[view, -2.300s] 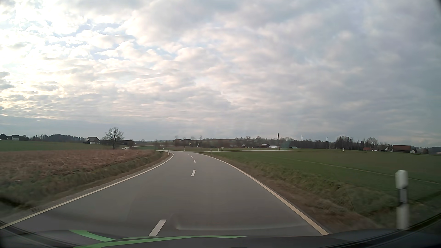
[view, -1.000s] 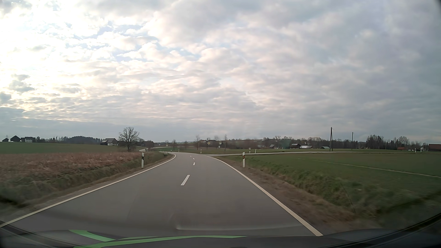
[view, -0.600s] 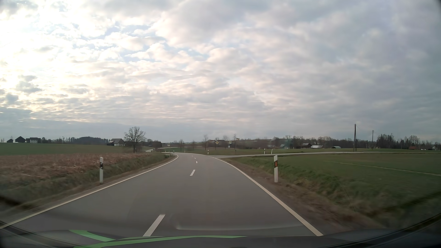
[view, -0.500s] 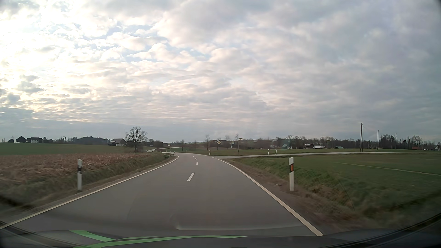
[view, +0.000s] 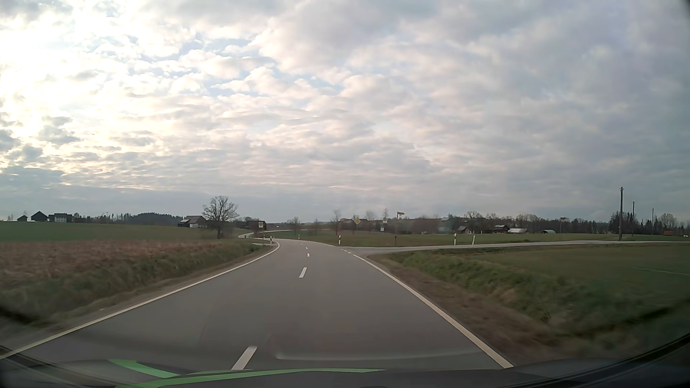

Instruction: Follow the waypoints while adhering to traffic rules and regulations

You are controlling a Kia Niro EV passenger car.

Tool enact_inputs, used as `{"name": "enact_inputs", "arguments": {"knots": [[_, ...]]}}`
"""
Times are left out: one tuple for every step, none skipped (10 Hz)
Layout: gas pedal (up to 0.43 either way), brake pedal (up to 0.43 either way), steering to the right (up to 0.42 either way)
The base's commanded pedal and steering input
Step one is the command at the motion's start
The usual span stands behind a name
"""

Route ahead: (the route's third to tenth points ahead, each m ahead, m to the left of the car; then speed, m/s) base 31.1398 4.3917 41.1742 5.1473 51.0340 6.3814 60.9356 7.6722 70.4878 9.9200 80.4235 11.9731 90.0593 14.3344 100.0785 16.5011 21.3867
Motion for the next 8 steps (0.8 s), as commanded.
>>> {"name": "enact_inputs", "arguments": {"knots": [[0.177, 0.000, -0.016], [0.189, 0.000, -0.016], [0.189, 0.000, -0.016], [0.189, 0.000, -0.016], [0.189, 0.000, -0.016], [0.189, 0.000, -0.016], [0.189, 0.000, -0.016], [0.189, 0.000, -0.016]]}}
